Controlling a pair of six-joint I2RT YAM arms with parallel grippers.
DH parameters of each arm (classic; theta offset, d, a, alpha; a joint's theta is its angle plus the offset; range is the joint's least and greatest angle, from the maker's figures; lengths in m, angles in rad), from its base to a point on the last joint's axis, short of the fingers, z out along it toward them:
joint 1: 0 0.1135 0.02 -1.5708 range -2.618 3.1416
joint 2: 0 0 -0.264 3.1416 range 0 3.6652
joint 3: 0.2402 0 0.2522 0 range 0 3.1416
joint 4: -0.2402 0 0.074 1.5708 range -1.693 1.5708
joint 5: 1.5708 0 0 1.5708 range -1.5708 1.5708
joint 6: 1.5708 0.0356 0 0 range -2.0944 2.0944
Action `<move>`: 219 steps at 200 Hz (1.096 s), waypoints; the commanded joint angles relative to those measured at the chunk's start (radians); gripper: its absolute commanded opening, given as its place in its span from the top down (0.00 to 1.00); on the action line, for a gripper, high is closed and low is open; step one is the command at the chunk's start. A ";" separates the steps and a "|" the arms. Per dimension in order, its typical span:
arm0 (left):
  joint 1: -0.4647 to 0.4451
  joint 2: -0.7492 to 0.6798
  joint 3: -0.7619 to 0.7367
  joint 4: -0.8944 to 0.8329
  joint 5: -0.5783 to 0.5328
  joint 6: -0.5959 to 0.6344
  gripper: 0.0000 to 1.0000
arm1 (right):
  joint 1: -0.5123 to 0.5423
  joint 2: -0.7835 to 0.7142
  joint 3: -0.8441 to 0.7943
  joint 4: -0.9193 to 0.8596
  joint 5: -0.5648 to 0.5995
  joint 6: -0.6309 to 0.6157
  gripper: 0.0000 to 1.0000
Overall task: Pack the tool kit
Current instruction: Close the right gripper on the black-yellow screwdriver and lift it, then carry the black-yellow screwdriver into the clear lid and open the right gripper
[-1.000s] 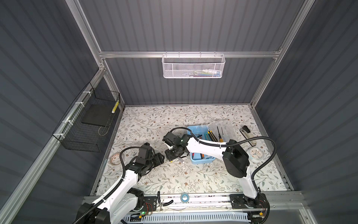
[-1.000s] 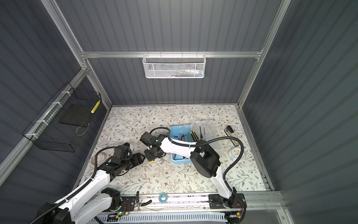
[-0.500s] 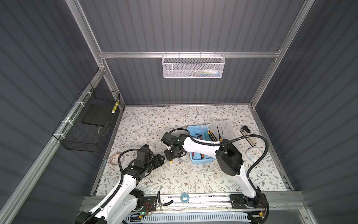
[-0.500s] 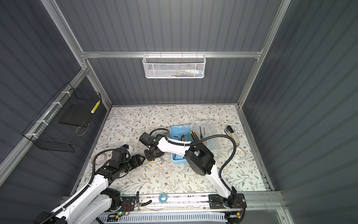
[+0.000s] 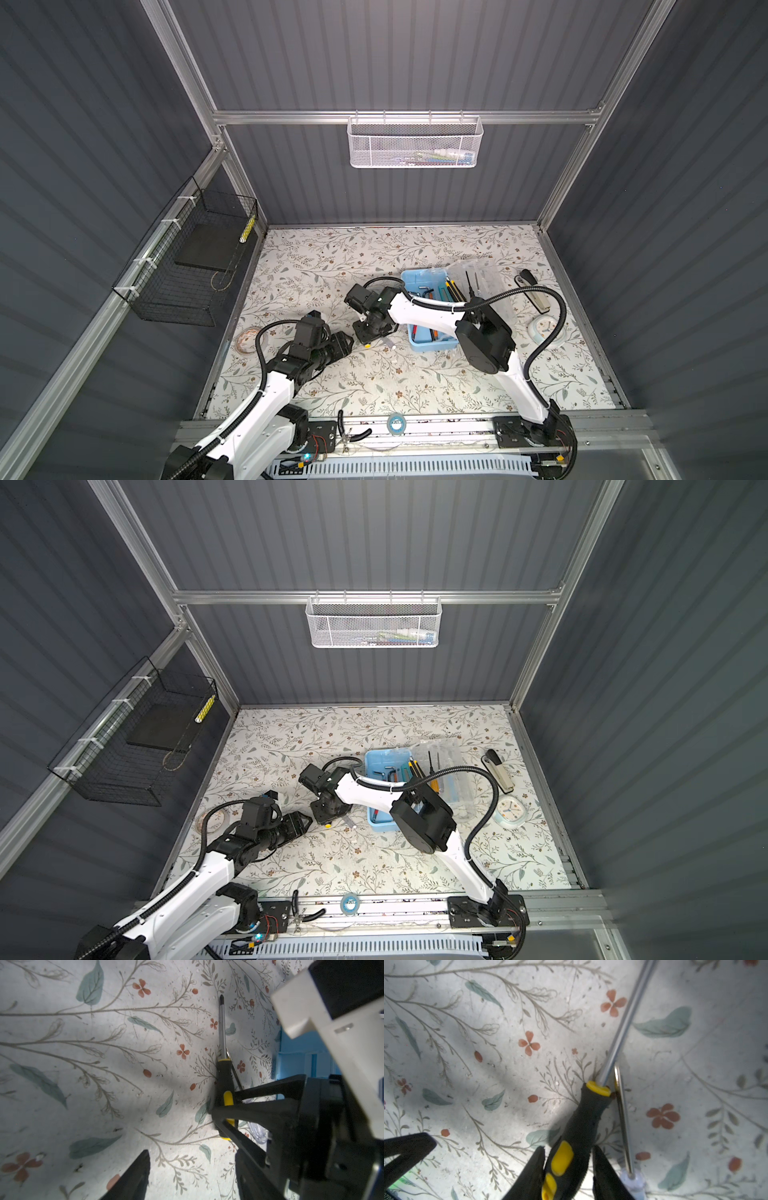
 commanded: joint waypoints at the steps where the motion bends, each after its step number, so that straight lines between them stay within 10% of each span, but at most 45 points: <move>1: 0.009 0.014 0.017 0.000 0.008 0.010 0.34 | -0.001 0.026 0.016 -0.029 -0.011 -0.008 0.64; 123: 0.009 0.061 0.107 -0.042 -0.021 0.064 0.35 | -0.001 -0.094 -0.025 -0.006 -0.014 -0.020 1.00; 219: 0.009 0.099 0.205 -0.055 -0.040 0.127 0.35 | -0.203 -0.694 -0.400 -0.112 0.175 -0.097 1.00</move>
